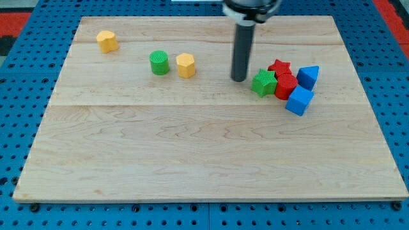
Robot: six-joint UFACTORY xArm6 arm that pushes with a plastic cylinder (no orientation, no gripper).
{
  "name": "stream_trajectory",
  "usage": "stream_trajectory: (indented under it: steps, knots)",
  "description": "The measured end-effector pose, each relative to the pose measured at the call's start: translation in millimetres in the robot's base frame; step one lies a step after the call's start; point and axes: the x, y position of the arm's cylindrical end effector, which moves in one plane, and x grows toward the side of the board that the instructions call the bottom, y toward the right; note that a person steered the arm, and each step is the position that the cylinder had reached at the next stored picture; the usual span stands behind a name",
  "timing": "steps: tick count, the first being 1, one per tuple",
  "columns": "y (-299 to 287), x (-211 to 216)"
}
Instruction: Place the green circle diagonal to the yellow hexagon
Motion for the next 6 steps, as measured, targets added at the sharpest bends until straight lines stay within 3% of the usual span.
stream_trajectory:
  steps: [1,2,4,5,6]
  knots:
    - [-89.9,5.2]
    - [-131.7,-32.9]
    - [-232.3,-66.8]
    - [-233.7,-96.6]
    - [-168.3,-84.0]
